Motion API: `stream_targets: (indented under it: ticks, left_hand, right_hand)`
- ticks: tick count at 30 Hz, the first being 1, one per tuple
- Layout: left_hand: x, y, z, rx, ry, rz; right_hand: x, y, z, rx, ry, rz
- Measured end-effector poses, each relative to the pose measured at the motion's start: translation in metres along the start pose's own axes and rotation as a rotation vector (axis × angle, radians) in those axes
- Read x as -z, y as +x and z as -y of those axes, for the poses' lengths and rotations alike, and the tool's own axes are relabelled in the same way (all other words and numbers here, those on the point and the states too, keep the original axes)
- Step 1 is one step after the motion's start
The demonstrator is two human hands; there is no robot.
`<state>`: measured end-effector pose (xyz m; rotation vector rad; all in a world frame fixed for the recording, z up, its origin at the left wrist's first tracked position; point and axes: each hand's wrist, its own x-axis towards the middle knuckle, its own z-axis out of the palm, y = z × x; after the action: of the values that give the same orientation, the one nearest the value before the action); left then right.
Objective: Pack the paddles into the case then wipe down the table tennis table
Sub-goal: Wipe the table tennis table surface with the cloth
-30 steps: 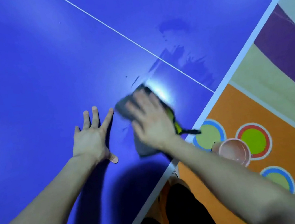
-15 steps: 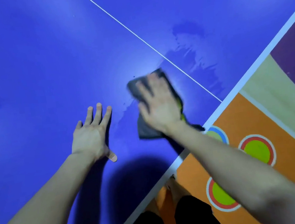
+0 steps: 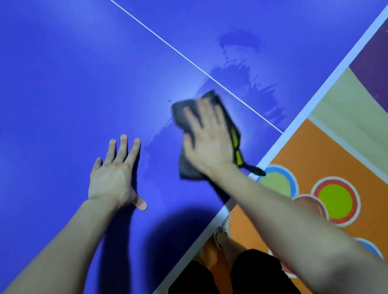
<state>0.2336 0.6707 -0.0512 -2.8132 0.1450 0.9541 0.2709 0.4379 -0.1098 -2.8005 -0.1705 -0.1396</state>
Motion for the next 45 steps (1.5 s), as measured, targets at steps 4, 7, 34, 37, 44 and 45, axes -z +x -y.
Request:
stream_targets:
  ticks: [4,7,34,37,44,45]
  left_hand:
    - [-0.002,0.001,0.002,-0.007,-0.024,0.008]
    - [-0.003,0.001,0.002,-0.016,-0.019,0.008]
    - [-0.1,-0.101,0.089,-0.144,-0.203,-0.231]
    - [-0.114,-0.115,0.124,-0.057,-0.143,-0.118]
    - [-0.132,-0.127,0.156,-0.087,-0.009,0.036]
    - [-0.133,-0.126,0.156,-0.092,-0.014,0.025]
  right_hand:
    - [-0.003,-0.082,0.047,0.46,0.144,0.267]
    - [0.013,-0.065,-0.034,0.455,0.123,0.199]
    - [0.003,-0.074,0.001,-0.167,-0.127,-0.038]
    - [-0.022,-0.165,0.119,0.146,0.021,0.06]
    - [-0.043,-0.182,0.155,0.715,0.099,0.259]
    - [-0.04,-0.15,0.127,0.557,0.076,0.158]
